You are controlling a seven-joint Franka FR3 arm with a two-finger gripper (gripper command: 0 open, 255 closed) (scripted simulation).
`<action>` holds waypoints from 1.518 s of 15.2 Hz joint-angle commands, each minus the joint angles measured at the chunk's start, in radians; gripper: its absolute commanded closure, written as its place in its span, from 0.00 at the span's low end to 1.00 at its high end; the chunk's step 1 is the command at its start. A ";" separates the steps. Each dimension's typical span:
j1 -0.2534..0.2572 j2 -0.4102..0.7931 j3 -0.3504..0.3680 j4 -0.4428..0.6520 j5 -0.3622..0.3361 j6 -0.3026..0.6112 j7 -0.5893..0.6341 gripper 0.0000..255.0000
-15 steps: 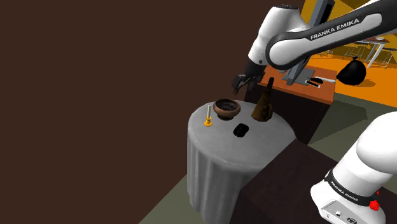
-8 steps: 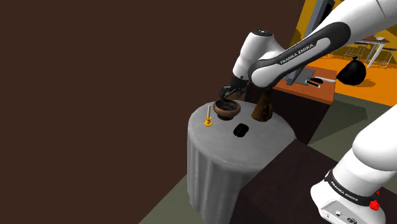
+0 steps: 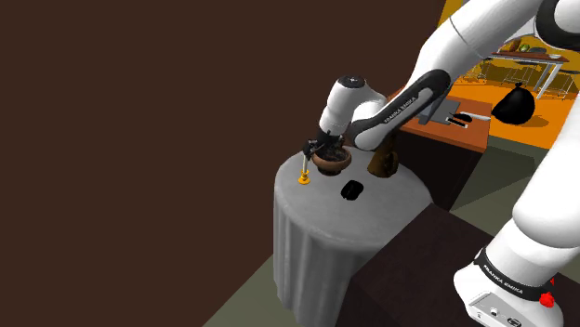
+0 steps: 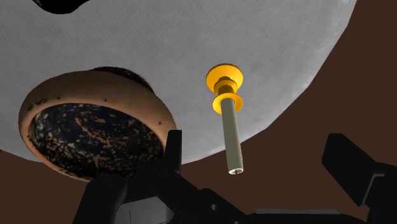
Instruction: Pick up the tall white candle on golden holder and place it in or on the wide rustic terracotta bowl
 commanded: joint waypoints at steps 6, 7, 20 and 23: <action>0.119 0.286 -0.151 0.242 -0.251 0.041 0.270 0.00; 0.126 0.301 -0.160 0.256 -0.257 0.043 0.278 0.00; 0.150 0.412 -0.204 0.337 -0.301 0.079 0.314 0.00; 0.150 0.412 -0.204 0.337 -0.301 0.079 0.314 1.00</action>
